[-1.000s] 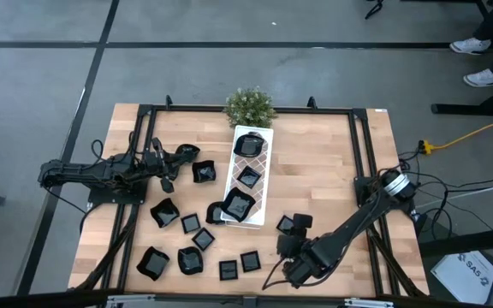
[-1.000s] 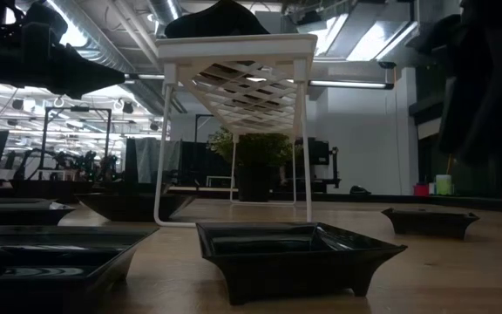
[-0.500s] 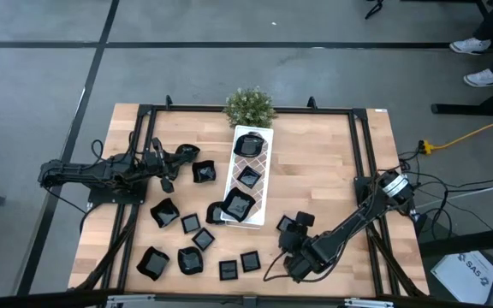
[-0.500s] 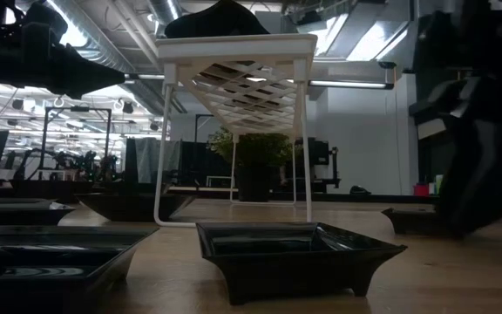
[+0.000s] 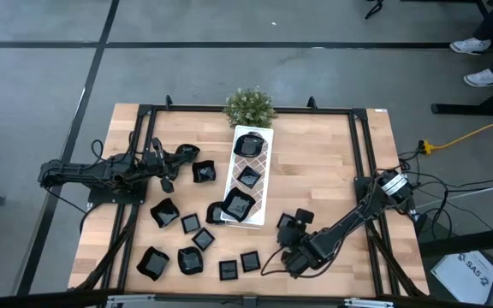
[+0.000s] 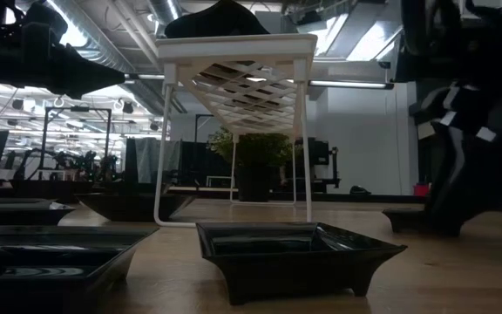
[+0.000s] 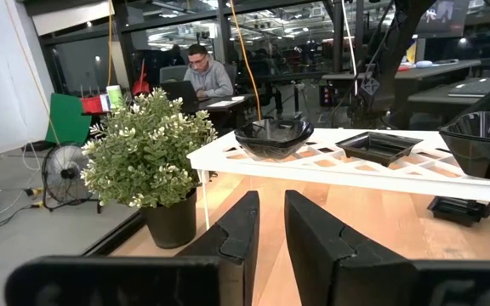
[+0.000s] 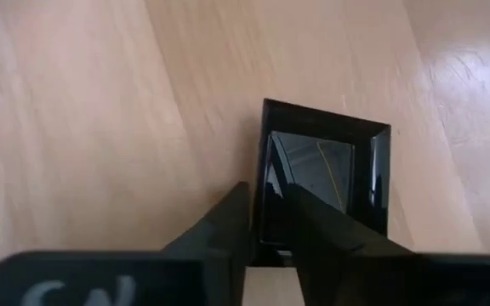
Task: Pick & Place Mini shaped plates
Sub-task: Stack the square plate on top of the square plate on the shelf
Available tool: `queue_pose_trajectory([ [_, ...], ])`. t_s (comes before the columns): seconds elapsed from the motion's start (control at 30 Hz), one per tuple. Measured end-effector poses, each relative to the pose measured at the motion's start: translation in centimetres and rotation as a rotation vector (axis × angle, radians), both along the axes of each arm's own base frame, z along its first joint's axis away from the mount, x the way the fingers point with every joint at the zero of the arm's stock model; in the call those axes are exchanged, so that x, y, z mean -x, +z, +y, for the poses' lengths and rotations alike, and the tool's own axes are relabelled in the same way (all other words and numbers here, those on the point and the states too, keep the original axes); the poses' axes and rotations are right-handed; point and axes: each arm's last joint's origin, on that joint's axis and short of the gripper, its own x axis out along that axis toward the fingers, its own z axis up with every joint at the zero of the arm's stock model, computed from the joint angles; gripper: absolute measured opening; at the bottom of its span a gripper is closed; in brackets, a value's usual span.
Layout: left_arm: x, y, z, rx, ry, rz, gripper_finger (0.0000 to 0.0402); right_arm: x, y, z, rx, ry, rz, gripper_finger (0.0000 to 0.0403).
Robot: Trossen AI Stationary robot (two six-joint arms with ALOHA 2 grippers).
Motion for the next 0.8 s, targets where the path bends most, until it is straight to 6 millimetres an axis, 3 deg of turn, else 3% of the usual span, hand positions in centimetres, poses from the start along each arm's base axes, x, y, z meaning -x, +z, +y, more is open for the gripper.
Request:
queue_pose_trajectory([
  [0.27,0.0,0.0,0.0,0.0,0.0,0.0,0.0053,0.0,0.0,0.0,0.004,0.018,0.007,0.001],
  [0.37,0.0,0.0,0.0,0.0,0.0,0.0,0.0054,0.0,0.5,0.0,0.01,0.014,0.017,0.0008],
  [0.8,0.0,0.0,0.0,0.0,0.0,0.0,0.0054,1.6,6.8,-1.4,0.07,-0.013,-0.048,0.0003],
])
